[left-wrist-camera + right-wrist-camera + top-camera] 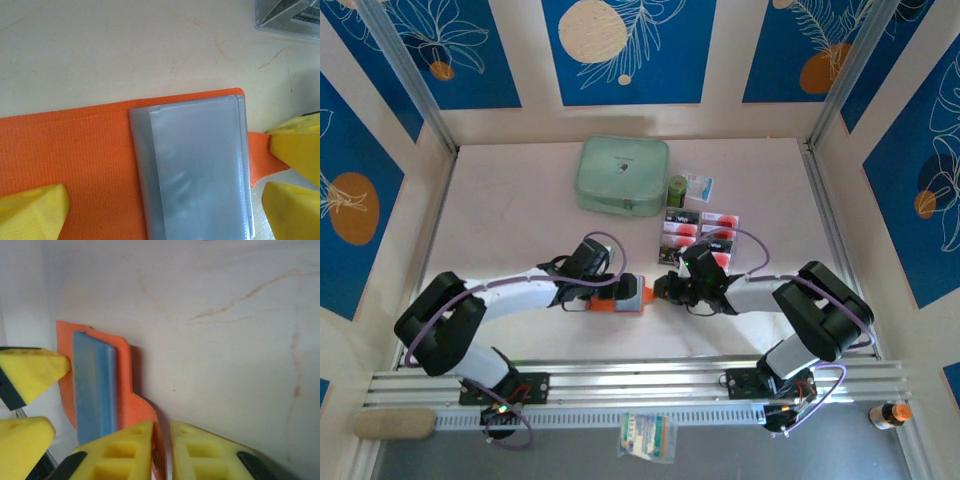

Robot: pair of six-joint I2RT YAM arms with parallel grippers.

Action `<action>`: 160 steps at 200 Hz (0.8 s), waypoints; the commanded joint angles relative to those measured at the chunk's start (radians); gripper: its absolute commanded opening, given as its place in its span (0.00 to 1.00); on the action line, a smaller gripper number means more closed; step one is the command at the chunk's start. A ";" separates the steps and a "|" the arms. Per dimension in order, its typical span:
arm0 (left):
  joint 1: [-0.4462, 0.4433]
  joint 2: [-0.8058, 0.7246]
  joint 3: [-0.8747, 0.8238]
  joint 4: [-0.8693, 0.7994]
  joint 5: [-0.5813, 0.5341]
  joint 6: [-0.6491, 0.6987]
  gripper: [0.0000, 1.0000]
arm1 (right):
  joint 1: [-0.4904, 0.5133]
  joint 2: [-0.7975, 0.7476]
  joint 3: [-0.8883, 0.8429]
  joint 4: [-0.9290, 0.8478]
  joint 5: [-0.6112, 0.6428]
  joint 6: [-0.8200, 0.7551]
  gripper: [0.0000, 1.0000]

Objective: Put the credit cards into the card holder
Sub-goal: Flip over the card slot on the card holder.

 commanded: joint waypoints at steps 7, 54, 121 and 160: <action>-0.011 -0.013 -0.009 -0.009 -0.031 0.030 1.00 | -0.017 -0.035 0.044 -0.113 -0.002 -0.048 0.24; -0.015 -0.075 0.039 -0.038 -0.011 0.025 1.00 | -0.026 -0.143 0.140 -0.323 0.045 -0.109 0.25; -0.019 -0.098 0.048 -0.069 -0.019 0.044 1.00 | -0.003 -0.088 0.255 -0.375 0.019 -0.113 0.17; -0.019 -0.084 0.004 -0.056 -0.044 0.060 1.00 | 0.037 0.018 0.339 -0.394 0.013 -0.122 0.14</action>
